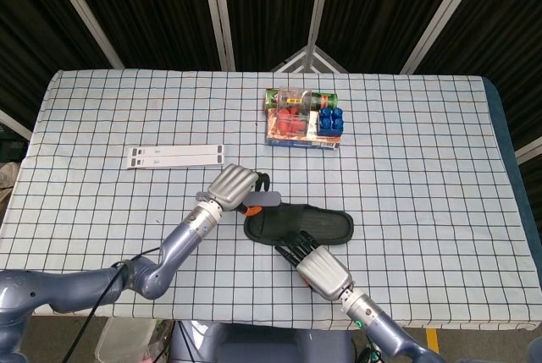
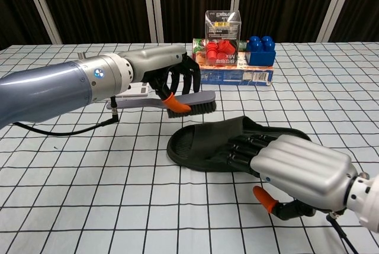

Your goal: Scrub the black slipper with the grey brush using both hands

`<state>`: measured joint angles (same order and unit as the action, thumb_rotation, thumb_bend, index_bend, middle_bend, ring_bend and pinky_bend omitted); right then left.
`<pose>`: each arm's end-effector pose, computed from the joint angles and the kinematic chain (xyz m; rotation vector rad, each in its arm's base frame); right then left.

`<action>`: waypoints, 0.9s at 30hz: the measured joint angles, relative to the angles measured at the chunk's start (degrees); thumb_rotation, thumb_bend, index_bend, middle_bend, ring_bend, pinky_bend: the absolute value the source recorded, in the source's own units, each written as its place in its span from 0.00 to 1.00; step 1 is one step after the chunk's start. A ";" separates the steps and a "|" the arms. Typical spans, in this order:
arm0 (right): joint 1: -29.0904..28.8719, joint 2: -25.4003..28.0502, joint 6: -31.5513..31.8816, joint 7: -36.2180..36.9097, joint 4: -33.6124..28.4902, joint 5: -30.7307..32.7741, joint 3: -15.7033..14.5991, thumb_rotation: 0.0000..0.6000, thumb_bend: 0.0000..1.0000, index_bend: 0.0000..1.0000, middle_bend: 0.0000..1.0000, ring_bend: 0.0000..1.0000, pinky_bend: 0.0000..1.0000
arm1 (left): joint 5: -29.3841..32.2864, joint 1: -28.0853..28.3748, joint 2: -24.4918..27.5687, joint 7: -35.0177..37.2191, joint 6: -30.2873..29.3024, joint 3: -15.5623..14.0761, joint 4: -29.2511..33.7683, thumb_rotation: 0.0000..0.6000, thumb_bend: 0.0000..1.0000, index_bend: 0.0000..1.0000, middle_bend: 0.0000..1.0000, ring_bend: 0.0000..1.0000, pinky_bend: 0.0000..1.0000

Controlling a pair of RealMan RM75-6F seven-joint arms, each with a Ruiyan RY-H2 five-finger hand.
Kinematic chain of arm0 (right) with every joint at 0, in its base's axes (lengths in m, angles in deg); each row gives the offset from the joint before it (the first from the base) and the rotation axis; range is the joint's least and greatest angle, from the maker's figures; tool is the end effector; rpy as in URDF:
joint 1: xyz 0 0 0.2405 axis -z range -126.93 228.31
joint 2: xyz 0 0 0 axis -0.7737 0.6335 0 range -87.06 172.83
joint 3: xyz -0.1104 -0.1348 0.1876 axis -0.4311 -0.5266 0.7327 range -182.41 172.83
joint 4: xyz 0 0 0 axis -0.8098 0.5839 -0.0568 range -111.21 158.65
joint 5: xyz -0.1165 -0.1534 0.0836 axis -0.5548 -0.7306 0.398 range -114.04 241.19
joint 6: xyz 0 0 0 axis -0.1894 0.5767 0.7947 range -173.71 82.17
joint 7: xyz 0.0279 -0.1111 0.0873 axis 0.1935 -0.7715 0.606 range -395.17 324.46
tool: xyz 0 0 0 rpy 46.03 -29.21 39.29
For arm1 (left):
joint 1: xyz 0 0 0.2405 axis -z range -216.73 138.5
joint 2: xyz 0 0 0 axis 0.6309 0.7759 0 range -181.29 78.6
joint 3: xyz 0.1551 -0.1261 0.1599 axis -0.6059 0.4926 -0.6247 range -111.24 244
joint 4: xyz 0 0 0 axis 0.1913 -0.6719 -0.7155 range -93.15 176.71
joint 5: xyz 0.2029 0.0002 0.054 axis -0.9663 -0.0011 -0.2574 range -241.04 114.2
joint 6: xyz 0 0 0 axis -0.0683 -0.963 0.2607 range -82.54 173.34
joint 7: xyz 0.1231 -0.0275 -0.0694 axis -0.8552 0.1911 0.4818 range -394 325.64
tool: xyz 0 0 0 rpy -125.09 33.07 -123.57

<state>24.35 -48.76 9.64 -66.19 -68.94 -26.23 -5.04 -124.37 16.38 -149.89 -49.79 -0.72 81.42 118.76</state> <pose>-0.1581 -0.2091 -0.0583 2.2218 -0.7064 0.8891 -0.0540 0.3663 -0.0693 -2.0384 -1.0040 -1.0631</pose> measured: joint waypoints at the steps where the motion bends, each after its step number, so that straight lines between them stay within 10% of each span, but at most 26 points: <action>1: -0.16 -0.08 -0.20 0.16 0.18 0.24 -0.08 1.00 0.75 0.00 0.05 0.00 0.09 | 0.03 0.14 -0.22 0.06 0.14 -0.11 -0.30 1.00 0.68 0.61 0.71 0.60 0.62; 27: -1.56 -0.63 -0.04 0.79 1.49 1.41 -2.24 1.00 0.75 0.00 0.05 0.00 0.08 | 2.53 5.99 -7.06 0.08 3.71 1.43 -5.13 1.00 0.68 0.61 0.72 0.61 0.63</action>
<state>22.79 -49.39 9.59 -65.40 -67.45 -24.82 -7.28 -121.84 22.38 -156.95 -49.71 2.99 82.84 113.64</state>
